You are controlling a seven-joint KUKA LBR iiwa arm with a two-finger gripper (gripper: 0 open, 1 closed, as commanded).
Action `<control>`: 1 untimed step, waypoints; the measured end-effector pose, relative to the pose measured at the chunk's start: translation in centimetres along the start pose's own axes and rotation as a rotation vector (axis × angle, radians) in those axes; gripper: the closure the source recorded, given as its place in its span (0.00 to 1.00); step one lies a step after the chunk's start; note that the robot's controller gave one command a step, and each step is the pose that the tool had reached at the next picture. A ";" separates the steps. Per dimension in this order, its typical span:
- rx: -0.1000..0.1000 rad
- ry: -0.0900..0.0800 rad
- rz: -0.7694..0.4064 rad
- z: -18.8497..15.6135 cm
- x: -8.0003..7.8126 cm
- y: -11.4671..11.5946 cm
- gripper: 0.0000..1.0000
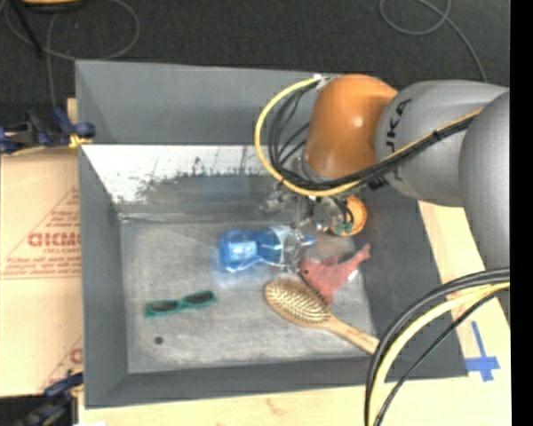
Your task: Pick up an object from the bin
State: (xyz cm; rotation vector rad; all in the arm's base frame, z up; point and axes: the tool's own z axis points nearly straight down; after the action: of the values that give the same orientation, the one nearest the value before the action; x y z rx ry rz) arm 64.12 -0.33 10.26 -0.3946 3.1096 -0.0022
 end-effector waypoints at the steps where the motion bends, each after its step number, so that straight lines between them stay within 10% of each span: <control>1: 0.002 -0.003 0.236 2.4 -1.2 1.9 1.00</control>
Offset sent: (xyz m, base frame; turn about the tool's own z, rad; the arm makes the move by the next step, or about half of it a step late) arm 0.0000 0.0000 0.0000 0.0000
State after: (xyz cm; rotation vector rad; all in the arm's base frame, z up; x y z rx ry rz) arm 64.78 1.84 7.83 -0.0252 3.1308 -0.0034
